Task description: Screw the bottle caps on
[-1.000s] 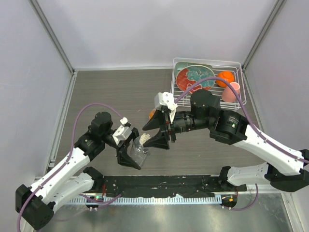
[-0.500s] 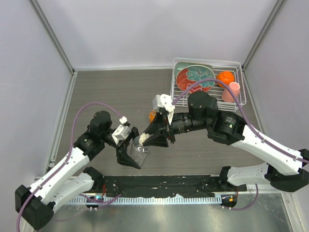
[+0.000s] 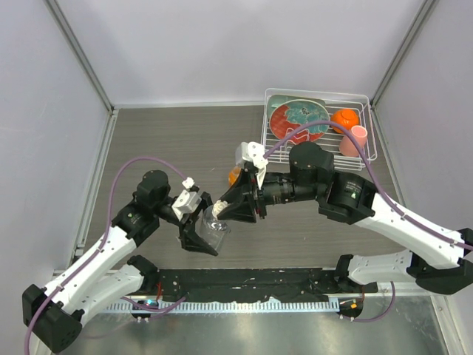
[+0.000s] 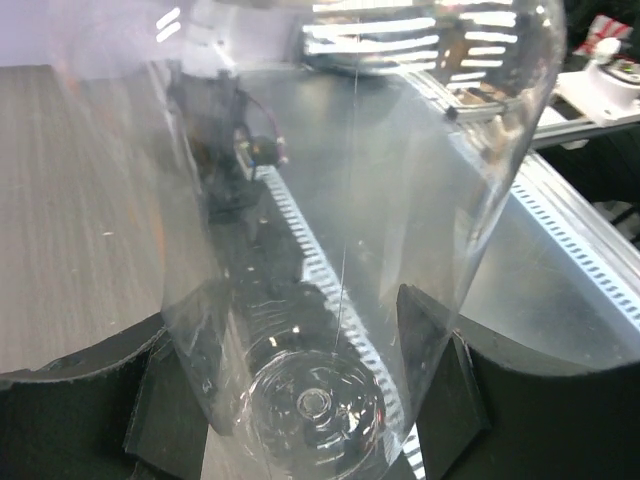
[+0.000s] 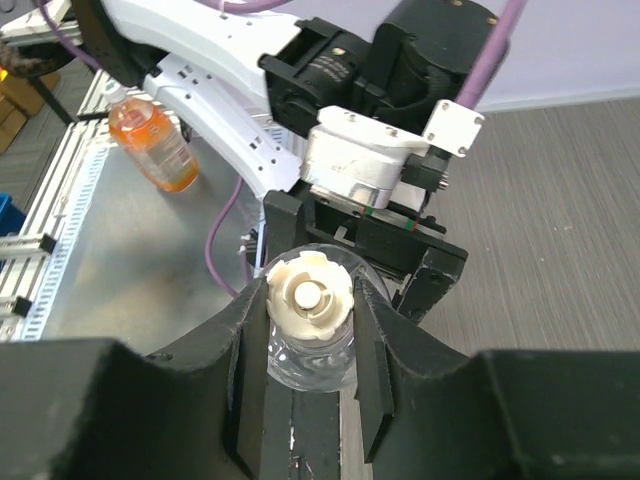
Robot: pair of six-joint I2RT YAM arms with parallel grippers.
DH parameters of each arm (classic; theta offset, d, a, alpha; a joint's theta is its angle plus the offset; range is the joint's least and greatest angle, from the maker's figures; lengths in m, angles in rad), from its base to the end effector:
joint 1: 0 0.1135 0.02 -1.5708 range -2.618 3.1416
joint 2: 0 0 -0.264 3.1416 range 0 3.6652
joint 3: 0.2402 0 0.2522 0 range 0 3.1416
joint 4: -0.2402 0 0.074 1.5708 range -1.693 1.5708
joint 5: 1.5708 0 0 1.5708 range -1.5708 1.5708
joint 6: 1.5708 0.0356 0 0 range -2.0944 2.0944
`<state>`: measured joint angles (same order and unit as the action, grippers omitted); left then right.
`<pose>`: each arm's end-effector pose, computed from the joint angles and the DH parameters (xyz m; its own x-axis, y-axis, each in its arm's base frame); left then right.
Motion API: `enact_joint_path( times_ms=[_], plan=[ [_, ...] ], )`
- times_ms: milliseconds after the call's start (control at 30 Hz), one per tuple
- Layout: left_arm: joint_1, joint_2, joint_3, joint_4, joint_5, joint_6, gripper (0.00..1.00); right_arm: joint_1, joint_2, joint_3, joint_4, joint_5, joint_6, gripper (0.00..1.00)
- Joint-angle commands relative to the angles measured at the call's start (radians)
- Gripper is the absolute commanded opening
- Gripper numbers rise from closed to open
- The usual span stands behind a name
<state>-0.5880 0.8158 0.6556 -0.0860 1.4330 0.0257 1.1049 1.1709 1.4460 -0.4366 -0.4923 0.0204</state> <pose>0.1194 -0.1220 0.3067 -0.1802 0.1244 -0.9757 0.8804 -0.4219 -0.2164 0.0931 0.2226 0.4640 -0.0926 -0.1441 -0.9852 -0.9952 -0.0180 0.0961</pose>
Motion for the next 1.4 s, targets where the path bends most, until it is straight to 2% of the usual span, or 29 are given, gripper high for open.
enact_joint_path(
  times_ms=[0, 67, 167, 267, 500, 633, 767, 967, 1067, 1100, 1167, 1200, 1300, 1367],
  plan=[
    [-0.001, -0.024, 0.030, 0.071, -0.236, 0.055, 0.05, 0.001, 0.029, -0.013, -0.050, 0.239, 0.107, 0.01],
    [-0.001, -0.027, 0.033, 0.077, -0.381, 0.057, 0.05, 0.001, 0.048, 0.007, -0.095, 0.341, 0.133, 0.01],
    [0.001, -0.038, 0.038, 0.075, -0.494, 0.082, 0.06, 0.000, 0.084, 0.037, -0.149, 0.466, 0.177, 0.01],
    [-0.001, -0.047, 0.042, 0.072, -0.552, 0.102, 0.06, 0.001, 0.101, 0.047, -0.180, 0.573, 0.222, 0.01],
    [-0.001, -0.067, 0.062, 0.063, -0.675, 0.100, 0.06, 0.001, 0.127, 0.024, -0.248, 0.949, 0.358, 0.01],
    [-0.001, -0.079, 0.070, 0.051, -0.689, 0.102, 0.06, 0.001, 0.111, -0.044, -0.249, 1.046, 0.443, 0.01],
    [-0.001, -0.081, 0.075, 0.046, -0.684, 0.086, 0.06, 0.001, 0.095, -0.091, -0.211, 1.023, 0.474, 0.01],
    [-0.001, -0.079, 0.068, -0.012, -0.674, 0.079, 0.06, 0.001, 0.021, -0.085, -0.143, 0.917, 0.412, 0.02],
    [-0.001, -0.084, 0.053, -0.031, -0.681, 0.072, 0.06, 0.000, -0.023, -0.038, -0.149, 0.849, 0.371, 0.20],
    [-0.001, -0.084, 0.047, -0.031, -0.681, 0.069, 0.06, 0.000, -0.033, -0.013, -0.154, 0.825, 0.360, 0.33],
    [0.001, -0.086, 0.045, -0.028, -0.684, 0.056, 0.06, 0.000, -0.056, 0.011, -0.177, 0.810, 0.339, 0.43],
    [-0.001, -0.083, 0.045, -0.027, -0.684, 0.053, 0.06, -0.002, -0.062, 0.031, -0.188, 0.802, 0.329, 0.51],
    [-0.001, -0.079, 0.061, -0.032, -0.628, 0.051, 0.03, -0.007, -0.088, 0.043, -0.192, 0.764, 0.294, 0.63],
    [-0.001, -0.069, 0.079, -0.073, -0.557, 0.069, 0.00, -0.010, -0.093, 0.044, -0.165, 0.695, 0.271, 0.66]
  ],
)
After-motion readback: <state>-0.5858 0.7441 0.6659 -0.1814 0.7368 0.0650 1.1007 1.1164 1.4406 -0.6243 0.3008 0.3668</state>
